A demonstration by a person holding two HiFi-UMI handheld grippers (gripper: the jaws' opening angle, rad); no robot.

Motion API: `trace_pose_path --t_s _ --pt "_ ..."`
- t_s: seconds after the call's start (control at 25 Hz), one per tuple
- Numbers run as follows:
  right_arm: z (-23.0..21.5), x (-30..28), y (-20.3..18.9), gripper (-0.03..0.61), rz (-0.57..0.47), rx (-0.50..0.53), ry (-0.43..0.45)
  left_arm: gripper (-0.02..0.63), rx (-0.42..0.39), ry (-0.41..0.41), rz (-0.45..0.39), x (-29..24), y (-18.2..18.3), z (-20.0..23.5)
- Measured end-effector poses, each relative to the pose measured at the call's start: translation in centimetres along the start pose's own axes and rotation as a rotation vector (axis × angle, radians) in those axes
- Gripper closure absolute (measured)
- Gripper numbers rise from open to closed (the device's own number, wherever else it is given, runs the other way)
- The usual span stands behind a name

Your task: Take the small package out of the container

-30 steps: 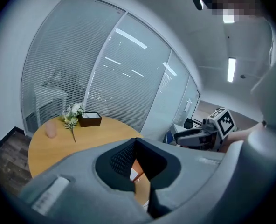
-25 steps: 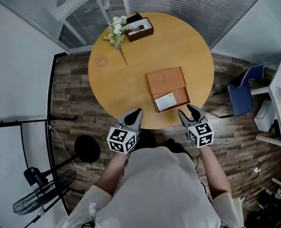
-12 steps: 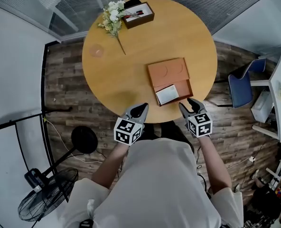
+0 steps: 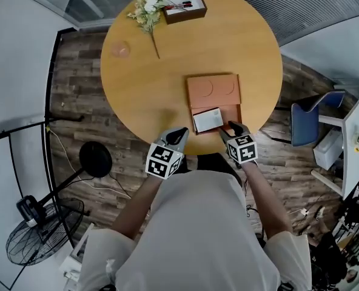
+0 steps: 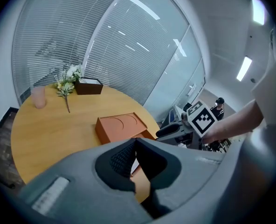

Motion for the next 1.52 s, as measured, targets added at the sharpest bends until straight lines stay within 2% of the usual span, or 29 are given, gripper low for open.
trace_pose_path --t_s 0.28,0.72,1.04,1.32,1.52 --pt "-1.9 -5.3 -0.4 0.391 0.134 0.037 0.042 0.595 0.041 0.038 0.028 -2.1 -0.8 0.5" --pt "-4.1 -11.5 -1.0 0.390 0.320 -0.013 0.126 0.595 0.098 0.100 0.061 -3.7 -1.5 2.4" --pt "-4.4 -14.2 -2.3 0.390 0.403 -0.006 0.159 0.595 0.152 0.153 0.085 -3.3 -3.4 3.5" --pt "-4.1 -14.1 -2.4 0.380 0.391 -0.006 0.185 0.595 0.179 0.168 0.116 -3.6 -5.4 4.1" --pt "-3.5 -12.2 -1.9 0.380 0.329 -0.011 0.157 0.595 0.176 0.169 0.105 -2.7 -5.8 3.7"
Point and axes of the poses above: the fingertips, and each gripper's own axes: x backward along the fingers, z to its left, y out of its top, the point moved 7 cm from there along x, backward along the fingers, and after that the axes turned 4 degrees about -y, right-handed, at the moved point
